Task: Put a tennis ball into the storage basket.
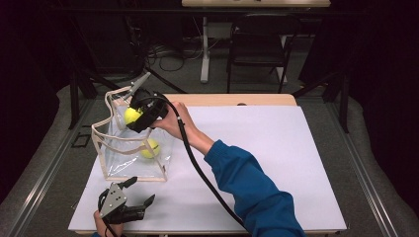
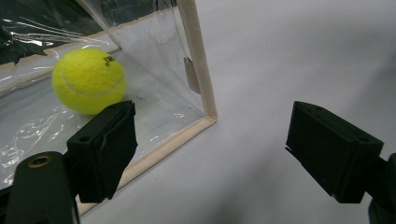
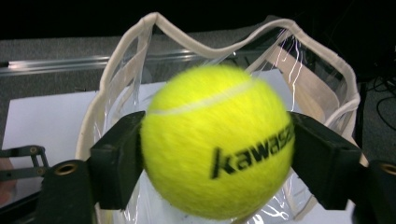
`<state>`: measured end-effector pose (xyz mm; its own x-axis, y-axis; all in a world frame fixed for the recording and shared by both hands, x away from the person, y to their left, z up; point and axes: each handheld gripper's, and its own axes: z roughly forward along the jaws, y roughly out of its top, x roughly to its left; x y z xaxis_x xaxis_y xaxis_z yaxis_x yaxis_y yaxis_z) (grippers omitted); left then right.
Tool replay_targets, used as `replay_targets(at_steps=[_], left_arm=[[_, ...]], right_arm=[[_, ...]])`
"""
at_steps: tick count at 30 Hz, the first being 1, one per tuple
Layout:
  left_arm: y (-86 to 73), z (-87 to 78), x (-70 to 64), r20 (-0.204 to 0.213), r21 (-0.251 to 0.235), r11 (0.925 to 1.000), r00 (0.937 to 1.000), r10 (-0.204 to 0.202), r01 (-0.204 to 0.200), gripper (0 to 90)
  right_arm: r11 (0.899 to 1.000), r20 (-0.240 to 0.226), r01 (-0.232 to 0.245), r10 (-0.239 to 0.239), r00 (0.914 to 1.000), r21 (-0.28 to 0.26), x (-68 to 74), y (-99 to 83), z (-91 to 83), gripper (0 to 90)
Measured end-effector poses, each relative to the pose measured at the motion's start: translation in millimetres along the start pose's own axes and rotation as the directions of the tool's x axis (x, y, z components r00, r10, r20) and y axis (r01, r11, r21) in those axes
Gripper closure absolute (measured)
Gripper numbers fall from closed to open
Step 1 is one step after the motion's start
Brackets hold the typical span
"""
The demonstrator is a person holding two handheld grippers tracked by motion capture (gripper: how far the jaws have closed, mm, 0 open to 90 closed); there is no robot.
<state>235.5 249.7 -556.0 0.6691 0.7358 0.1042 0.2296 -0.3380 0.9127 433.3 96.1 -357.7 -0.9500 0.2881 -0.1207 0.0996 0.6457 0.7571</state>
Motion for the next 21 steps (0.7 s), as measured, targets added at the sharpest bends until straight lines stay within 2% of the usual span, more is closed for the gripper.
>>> replay_targets(at_steps=[2, 11, 21], left_arm=[[0.1, -0.6, 0.2, -0.002, 0.003, 1.0000, 1.0000, 0.000, 0.000, 16.1], [0.1, -0.2, -0.2, 0.001, 0.003, 1.0000, 1.0000, 0.004, -0.004, 16.1], [0.5, 1.1, -0.6, 0.003, 0.009, 1.0000, 1.0000, 0.004, -0.004, 16.1]], right_arm=[[1.000, 0.014, -0.003, 0.003, 0.9999, -0.018, 0.2, 0.3, -4.1, 11.9], [0.997, -0.002, -0.016, 0.016, 0.9999, -0.081, -4.2, -7.6, -30.2, 6.0], [0.998, -0.022, -0.030, 0.029, 0.9993, -0.050, -3.9, -28.9, -43.7, 0.6]])
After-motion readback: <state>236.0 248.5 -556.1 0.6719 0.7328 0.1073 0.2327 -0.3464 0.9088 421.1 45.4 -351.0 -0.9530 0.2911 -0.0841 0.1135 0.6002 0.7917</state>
